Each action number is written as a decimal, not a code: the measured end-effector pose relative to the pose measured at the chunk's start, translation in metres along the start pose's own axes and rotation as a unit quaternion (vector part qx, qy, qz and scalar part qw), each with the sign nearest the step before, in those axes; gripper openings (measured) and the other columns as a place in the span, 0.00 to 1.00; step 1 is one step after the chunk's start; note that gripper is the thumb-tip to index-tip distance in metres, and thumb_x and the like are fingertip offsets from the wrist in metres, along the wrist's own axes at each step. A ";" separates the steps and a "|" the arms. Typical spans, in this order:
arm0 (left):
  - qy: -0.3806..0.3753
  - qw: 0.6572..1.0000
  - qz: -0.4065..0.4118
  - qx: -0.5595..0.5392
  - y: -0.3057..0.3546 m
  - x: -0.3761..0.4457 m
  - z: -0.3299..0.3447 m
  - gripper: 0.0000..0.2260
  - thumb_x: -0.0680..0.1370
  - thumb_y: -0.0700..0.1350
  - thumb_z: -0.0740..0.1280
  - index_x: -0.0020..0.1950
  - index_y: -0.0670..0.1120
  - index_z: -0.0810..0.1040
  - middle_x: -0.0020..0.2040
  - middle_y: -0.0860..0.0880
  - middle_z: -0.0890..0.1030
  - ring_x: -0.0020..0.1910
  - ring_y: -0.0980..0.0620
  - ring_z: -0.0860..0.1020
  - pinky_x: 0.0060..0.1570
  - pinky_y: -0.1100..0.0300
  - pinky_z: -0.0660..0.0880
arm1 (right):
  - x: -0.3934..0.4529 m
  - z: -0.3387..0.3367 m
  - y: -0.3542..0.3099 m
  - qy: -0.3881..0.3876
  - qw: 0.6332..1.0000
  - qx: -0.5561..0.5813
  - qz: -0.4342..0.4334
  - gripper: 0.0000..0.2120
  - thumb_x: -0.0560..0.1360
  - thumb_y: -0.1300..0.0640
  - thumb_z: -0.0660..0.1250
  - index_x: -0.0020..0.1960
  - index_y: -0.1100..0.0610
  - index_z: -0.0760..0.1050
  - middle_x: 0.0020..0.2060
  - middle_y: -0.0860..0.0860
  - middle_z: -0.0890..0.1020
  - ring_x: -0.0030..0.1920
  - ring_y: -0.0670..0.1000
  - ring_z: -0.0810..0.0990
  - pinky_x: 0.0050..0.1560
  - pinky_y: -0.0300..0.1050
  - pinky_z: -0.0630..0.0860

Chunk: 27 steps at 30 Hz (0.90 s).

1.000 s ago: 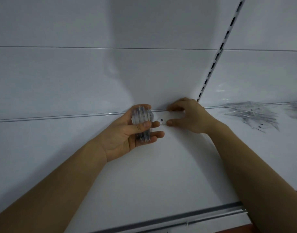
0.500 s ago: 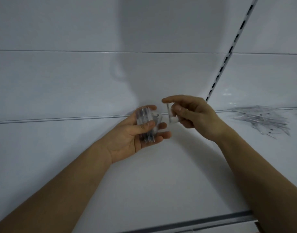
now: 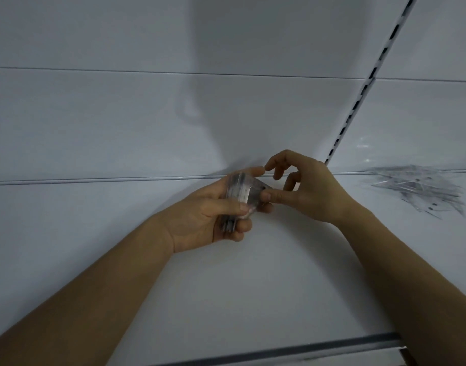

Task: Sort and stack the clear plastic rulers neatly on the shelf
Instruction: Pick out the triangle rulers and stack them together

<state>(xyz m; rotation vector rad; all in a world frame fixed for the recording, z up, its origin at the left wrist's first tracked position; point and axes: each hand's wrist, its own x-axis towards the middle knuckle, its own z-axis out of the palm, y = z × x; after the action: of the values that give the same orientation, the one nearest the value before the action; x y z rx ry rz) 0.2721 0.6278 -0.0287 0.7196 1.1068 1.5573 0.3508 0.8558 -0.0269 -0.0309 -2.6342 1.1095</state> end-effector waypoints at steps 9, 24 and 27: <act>0.069 0.974 0.010 0.213 0.004 -0.005 0.013 0.45 0.71 0.37 0.64 0.75 0.71 0.45 0.46 0.40 0.85 0.28 0.46 0.69 0.26 0.58 0.69 | -0.006 -0.008 -0.017 -0.161 0.980 0.092 -0.073 0.15 0.74 0.58 0.76 0.59 0.56 0.80 0.46 0.44 0.85 0.32 0.43 0.72 0.36 0.36 0.69; 0.221 0.702 0.118 0.667 -0.015 0.041 0.028 0.10 0.80 0.45 0.67 0.61 0.51 0.75 0.52 0.54 0.78 0.51 0.53 0.74 0.51 0.54 0.72 | -0.040 -0.033 0.016 -0.093 0.941 -0.311 -0.092 0.10 0.84 0.41 0.53 0.56 0.47 0.64 0.47 0.44 0.71 0.45 0.49 0.67 0.46 0.47 0.68; 0.221 0.701 0.107 0.670 -0.020 0.052 0.032 0.03 0.80 0.44 0.66 0.51 0.52 0.73 0.46 0.56 0.74 0.48 0.51 0.72 0.46 0.55 0.68 | -0.037 -0.040 0.027 -0.111 0.959 -0.254 -0.055 0.12 0.83 0.40 0.56 0.58 0.48 0.67 0.50 0.44 0.71 0.47 0.48 0.70 0.48 0.46 0.70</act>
<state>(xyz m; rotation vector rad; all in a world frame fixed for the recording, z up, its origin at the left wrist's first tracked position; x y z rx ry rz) 0.2937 0.6869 -0.0393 1.4708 2.6588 0.8468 0.3949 0.8979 -0.0292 0.1424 -3.0068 0.3963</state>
